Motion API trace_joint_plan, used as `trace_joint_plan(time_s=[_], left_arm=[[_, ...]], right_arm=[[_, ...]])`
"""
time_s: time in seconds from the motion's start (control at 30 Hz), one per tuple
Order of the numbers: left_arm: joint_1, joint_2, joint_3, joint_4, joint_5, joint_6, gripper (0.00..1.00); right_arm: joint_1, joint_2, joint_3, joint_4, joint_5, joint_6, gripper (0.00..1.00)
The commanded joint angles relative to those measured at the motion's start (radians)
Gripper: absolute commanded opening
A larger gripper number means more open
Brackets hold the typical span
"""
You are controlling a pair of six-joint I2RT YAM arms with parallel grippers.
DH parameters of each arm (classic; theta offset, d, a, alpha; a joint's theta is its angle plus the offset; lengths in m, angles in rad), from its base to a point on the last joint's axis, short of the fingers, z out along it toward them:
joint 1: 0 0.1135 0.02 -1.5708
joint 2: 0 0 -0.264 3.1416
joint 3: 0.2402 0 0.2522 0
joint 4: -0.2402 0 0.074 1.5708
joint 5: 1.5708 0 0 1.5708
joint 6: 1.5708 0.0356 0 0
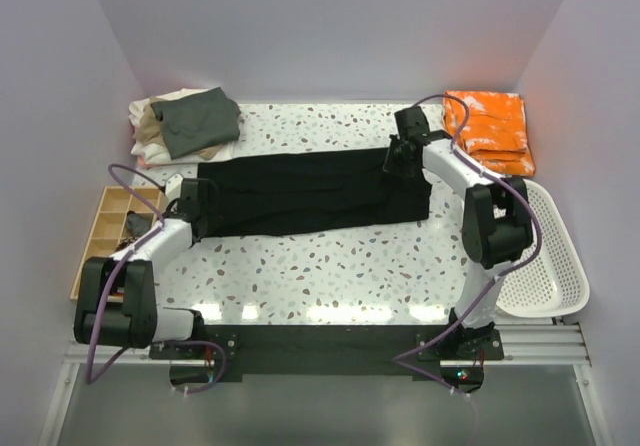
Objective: Fold and stack the t-shirts
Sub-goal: Fold the other side of the tshirt into a rectangle
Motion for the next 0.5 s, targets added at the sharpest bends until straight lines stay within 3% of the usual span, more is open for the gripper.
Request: trace_joint_plan(time_s=[0.0, 0.03, 0.07, 0.13, 0.17, 0.27, 0.37, 0.47], left_arm=[[0.042, 0.068, 0.071, 0.097, -0.008, 0.059, 0.33], [0.048, 0.094, 0.08, 0.094, -0.012, 0.068, 0.37], [0.059, 0.102, 0.091, 0.096, -0.018, 0.071, 0.5], [0.073, 0.111, 0.096, 0.12, -0.013, 0.097, 0.65], [0.081, 0.111, 0.103, 0.131, -0.01, 0.109, 0.81], [0.082, 0.098, 0.152, 0.103, -0.059, 0.161, 0.92], [0.082, 0.053, 0.183, 0.076, -0.071, 0.189, 0.93], [0.082, -0.005, 0.177, 0.062, -0.035, 0.174, 0.94]], right_arm=[[-0.019, 0.059, 0.106, -0.001, 0.008, -0.033, 0.15], [-0.024, 0.066, 0.115, 0.006, 0.008, -0.042, 0.18], [-0.03, 0.077, 0.123, 0.018, 0.03, -0.053, 0.18], [-0.054, 0.079, 0.134, 0.034, 0.044, -0.061, 0.2], [-0.067, 0.067, 0.128, 0.051, 0.048, -0.065, 0.23], [-0.108, 0.011, 0.094, 0.092, 0.079, -0.082, 0.39], [-0.119, -0.105, 0.042, 0.138, 0.094, -0.113, 0.63], [-0.117, -0.157, 0.03, 0.109, -0.019, -0.119, 0.66]])
